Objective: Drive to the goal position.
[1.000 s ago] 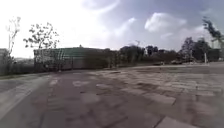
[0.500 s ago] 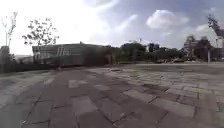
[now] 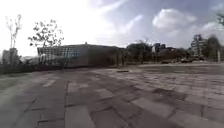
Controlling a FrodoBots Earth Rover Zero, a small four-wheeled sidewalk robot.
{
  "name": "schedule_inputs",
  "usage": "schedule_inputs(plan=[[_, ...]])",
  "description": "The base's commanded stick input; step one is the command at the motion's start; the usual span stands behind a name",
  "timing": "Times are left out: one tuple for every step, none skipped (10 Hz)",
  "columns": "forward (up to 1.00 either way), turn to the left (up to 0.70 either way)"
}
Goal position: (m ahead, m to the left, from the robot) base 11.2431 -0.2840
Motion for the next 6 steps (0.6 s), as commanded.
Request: schedule_inputs(plan=[[0.85,0.00],[0.85,0.09],[0.85,0.29],[0.85,0.33],[0.85,0.18],[0.85,0.00]])
